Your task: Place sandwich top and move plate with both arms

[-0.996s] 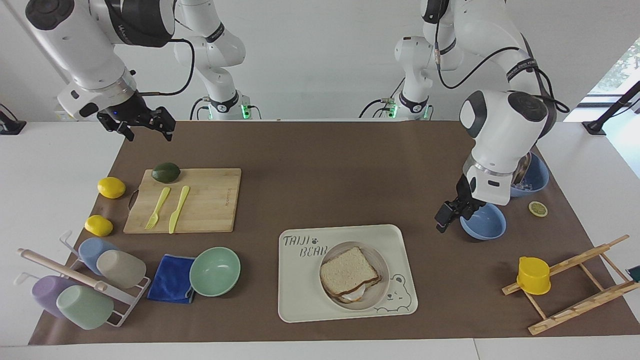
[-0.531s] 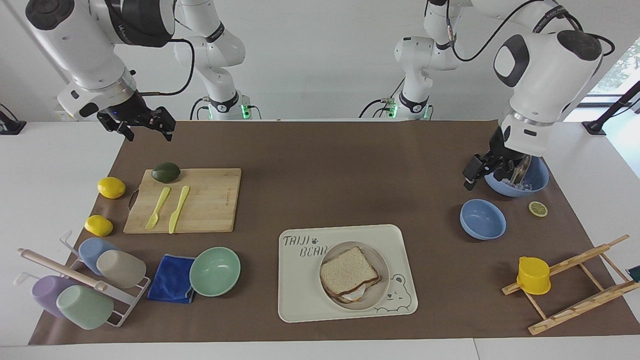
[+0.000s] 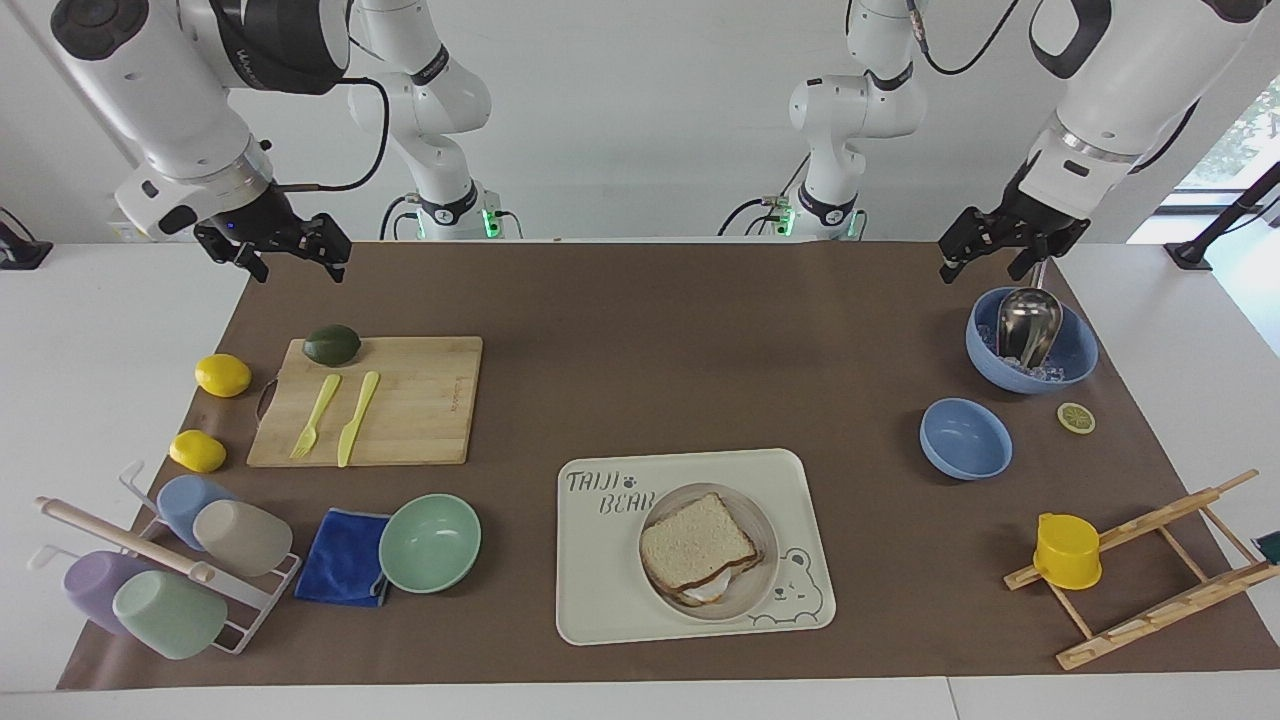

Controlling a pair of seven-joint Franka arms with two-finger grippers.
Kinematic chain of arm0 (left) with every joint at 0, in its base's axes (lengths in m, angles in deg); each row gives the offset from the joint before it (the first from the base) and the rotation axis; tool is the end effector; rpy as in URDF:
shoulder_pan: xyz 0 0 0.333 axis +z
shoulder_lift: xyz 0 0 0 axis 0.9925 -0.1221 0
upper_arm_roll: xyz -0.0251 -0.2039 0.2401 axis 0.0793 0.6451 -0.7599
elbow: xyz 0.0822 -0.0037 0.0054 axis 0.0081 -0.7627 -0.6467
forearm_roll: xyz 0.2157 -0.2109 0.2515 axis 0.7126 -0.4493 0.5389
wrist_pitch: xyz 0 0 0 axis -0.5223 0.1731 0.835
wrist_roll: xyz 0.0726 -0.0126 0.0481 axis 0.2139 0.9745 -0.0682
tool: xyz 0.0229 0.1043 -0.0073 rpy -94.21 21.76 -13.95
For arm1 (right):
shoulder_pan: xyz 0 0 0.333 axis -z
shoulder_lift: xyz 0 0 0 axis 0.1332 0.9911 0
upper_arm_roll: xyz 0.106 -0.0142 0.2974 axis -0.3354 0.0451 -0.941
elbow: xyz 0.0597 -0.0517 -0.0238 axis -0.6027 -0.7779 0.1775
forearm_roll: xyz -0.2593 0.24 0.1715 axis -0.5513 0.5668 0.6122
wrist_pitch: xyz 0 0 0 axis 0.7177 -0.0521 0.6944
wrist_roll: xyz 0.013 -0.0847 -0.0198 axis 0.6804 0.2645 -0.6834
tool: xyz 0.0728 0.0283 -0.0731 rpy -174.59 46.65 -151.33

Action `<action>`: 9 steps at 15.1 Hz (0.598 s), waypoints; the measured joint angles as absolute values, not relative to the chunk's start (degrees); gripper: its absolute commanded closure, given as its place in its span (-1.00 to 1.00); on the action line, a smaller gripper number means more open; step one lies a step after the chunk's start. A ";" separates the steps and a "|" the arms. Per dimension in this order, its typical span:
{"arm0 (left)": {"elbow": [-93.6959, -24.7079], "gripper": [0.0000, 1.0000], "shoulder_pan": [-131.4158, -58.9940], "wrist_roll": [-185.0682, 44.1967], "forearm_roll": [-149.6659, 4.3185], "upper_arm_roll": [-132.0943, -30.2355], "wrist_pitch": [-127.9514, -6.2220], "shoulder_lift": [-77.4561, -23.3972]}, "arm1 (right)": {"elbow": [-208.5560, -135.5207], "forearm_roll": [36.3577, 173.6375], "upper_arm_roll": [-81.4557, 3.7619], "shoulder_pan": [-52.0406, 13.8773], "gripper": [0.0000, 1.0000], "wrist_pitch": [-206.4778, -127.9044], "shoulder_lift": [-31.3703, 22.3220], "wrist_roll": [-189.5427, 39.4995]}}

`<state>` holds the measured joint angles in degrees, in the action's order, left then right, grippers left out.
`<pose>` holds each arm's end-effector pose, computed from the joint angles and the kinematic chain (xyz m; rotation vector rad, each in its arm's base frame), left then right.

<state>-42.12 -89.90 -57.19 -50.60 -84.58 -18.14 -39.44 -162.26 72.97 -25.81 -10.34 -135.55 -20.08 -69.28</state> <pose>0.5424 -0.0679 0.6169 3.0864 -0.1164 -0.0511 0.5407 -0.0327 0.5911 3.1161 -0.0221 -0.2140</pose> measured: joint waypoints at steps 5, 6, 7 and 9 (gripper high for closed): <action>-43.46 -1.00 -88.19 -55.00 -49.95 -83.42 -22.61 -39.34 | -162.26 72.97 -25.81 -10.34 -1.00 -135.55 -20.08 -69.27; -43.19 -1.00 -88.01 -55.51 -49.69 -83.41 -22.55 -39.34 | -162.26 72.97 -25.81 -10.34 -1.00 -135.55 -20.08 -69.27; -42.95 -1.00 -87.96 -55.76 -48.45 -83.38 -22.37 -39.34 | -162.26 72.97 -25.81 -10.34 -1.00 -135.55 -20.08 -69.27; -42.39 -1.00 -87.96 -55.91 -44.91 -83.04 -22.07 -39.32 | -162.26 72.97 -25.81 -10.34 -1.00 -135.55 -20.08 -69.28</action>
